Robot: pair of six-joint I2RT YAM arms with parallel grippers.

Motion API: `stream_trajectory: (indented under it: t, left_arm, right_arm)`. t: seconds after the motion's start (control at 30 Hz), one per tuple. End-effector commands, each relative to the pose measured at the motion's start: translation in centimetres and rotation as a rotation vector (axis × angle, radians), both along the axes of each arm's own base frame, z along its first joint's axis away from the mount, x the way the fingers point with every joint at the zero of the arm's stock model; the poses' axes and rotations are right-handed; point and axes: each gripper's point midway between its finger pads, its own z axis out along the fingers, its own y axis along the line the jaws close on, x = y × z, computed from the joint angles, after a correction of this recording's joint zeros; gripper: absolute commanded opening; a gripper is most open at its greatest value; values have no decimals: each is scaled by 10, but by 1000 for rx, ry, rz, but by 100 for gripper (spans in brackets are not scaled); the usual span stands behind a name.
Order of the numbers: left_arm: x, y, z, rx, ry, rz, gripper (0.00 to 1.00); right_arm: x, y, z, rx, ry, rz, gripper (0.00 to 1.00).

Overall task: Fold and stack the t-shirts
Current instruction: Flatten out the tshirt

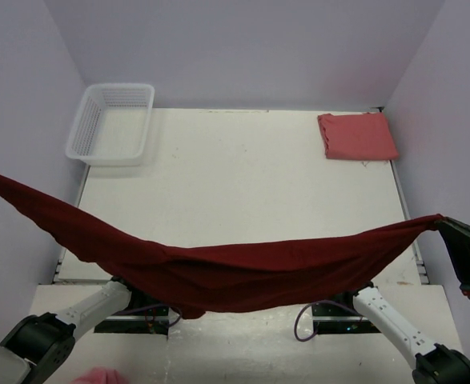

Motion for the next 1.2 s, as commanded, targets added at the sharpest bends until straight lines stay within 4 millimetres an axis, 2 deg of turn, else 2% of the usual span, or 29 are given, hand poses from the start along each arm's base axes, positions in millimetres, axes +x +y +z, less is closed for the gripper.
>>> stream_trajectory:
  t: [0.0, 0.07, 0.1, 0.13, 0.17, 0.23, 0.27, 0.33, 0.37, 0.43, 0.47, 0.53, 0.57, 0.63, 0.67, 0.7, 0.73, 0.77, 0.83, 0.87, 0.9, 0.93, 0.97, 1.0, 1.03, 1.07, 1.1, 1.13, 1.17]
  left_arm:
    - [10, -11, 3, 11, -3, -32, 0]
    - [28, -15, -6, 17, 53, -15, 0]
    - [36, -18, -10, 24, 74, -9, 0]
    - [45, -20, -15, 32, 96, 1, 0]
    - [65, -24, -27, 38, 153, 23, 0]
    - [90, -31, -43, 62, 218, 48, 0]
    - [118, -37, -58, 69, 294, 76, 0]
    - [149, -46, -80, 100, 364, 109, 0]
    - [186, -55, -107, 121, 461, 140, 0]
    - [224, -65, -138, 158, 551, 182, 0]
    - [261, -72, -174, 189, 646, 233, 0]
    - [293, -79, -207, 216, 706, 275, 0]
    - [322, -86, -240, 238, 771, 304, 0]
    - [351, -91, -269, 269, 811, 348, 0]
    - [375, -98, -303, 310, 881, 373, 0]
    - [388, -98, -317, 325, 904, 394, 0]
    - [401, -100, -328, 339, 908, 411, 0]
    - [422, -103, -360, 379, 964, 428, 0]
    - [444, -102, -382, 404, 983, 451, 0]
    - [462, -107, -402, 435, 1012, 448, 0]
    - [473, -102, -411, 444, 1017, 457, 0]
    - [484, -102, -418, 457, 1016, 468, 0]
    - [502, -105, -433, 482, 1034, 464, 0]
    - [513, -98, -440, 487, 1048, 476, 0]
    - [521, -95, -448, 503, 1076, 483, 0]
    - [539, -91, -453, 505, 1082, 494, 0]
    - [547, -88, -454, 506, 1080, 503, 0]
    - [562, -88, -458, 517, 1087, 511, 0]
    - [570, -88, -458, 520, 1082, 513, 0]
  right_arm:
    - [8, 8, -8, -17, 21, 27, 0]
    - [13, 6, -15, -2, 44, 7, 0]
    - [27, 4, -23, 8, 86, -30, 0]
    - [31, 3, -28, 12, 100, -44, 0]
    - [47, 8, -42, 7, 155, -53, 0]
    - [63, 4, -54, 43, 202, -95, 0]
    - [84, 10, -75, 27, 271, -117, 0]
    - [111, 3, -92, 59, 334, -203, 0]
    - [133, 8, -115, 38, 403, -231, 0]
    - [159, 6, -134, 43, 469, -306, 0]
    - [184, 4, -155, 33, 538, -375, 0]
    - [211, 4, -173, 29, 591, -440, 0]
    - [235, 6, -200, 2, 664, -498, 0]
    - [259, 12, -216, -18, 692, -526, 0]
    - [272, 12, -233, -42, 723, -562, 0]
    - [291, 17, -248, -73, 763, -588, 0]
    - [303, 17, -256, -88, 775, -612, 0]
    - [322, 21, -276, -141, 816, -632, 0]
    - [343, 19, -293, -168, 857, -662, 0]
    - [353, 20, -299, -183, 872, -667, 0]
    - [364, 19, -306, -193, 889, -671, 0]
    - [381, 15, -329, -221, 948, -701, 0]
    - [392, 12, -331, -222, 953, -715, 0]
    - [402, 11, -337, -227, 969, -717, 0]
    - [419, 5, -361, -254, 1031, -732, 0]
    - [431, 1, -357, -245, 1032, -744, 0]
    - [438, -3, -364, -255, 1056, -755, 0]
    - [451, -10, -383, -268, 1103, -771, 0]
    - [462, -13, -375, -251, 1101, -775, 0]
